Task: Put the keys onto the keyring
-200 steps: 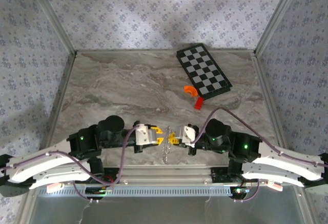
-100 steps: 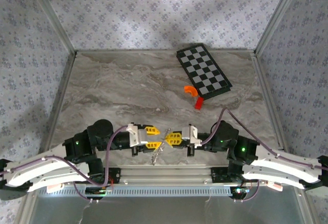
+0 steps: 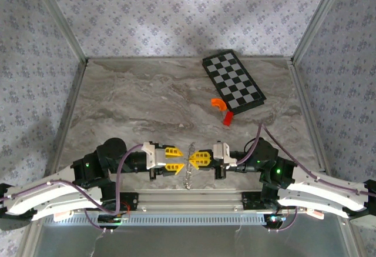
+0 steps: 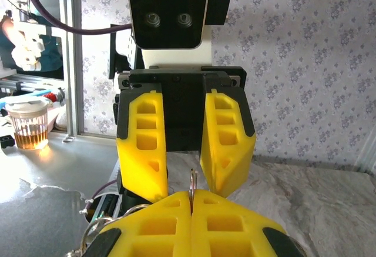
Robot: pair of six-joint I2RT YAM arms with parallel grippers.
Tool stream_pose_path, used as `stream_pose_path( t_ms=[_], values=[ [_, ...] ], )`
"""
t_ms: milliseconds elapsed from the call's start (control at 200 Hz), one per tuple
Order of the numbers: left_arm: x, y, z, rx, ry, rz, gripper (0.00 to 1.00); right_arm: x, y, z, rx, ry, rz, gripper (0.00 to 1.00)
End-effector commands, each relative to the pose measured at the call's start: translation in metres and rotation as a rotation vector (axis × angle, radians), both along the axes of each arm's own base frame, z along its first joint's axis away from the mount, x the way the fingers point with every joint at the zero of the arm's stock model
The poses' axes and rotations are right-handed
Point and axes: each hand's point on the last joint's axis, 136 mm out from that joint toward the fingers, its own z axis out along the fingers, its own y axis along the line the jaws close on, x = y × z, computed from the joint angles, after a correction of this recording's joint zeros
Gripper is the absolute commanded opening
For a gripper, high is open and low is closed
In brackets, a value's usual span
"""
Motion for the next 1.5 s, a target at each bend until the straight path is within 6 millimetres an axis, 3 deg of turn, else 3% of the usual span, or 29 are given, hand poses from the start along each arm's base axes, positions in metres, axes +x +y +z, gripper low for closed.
stream_pose_path(
  t_ms=[0, 215, 980, 1174, 1494],
  values=[
    [-0.008, 0.003, 0.018, -0.078, -0.005, -0.037, 0.3, -0.006, -0.004, 0.017, 0.066, -0.018, 0.031, 0.0],
    [-0.013, 0.004, 0.028, -0.125, 0.001, -0.062, 0.28, -0.008, -0.004, 0.018, 0.062, -0.022, 0.046, 0.0],
    [-0.013, -0.004, 0.023, -0.106, 0.011, -0.077, 0.27, -0.012, -0.003, 0.021, 0.078, -0.03, 0.068, 0.0],
    [-0.013, -0.003, 0.026, -0.114, 0.01, -0.074, 0.18, -0.012, -0.002, 0.022, 0.075, -0.038, 0.07, 0.0],
    [-0.014, -0.002, 0.028, -0.12, 0.009, -0.079, 0.18, -0.014, -0.003, 0.028, 0.107, -0.039, 0.086, 0.0]
  ],
)
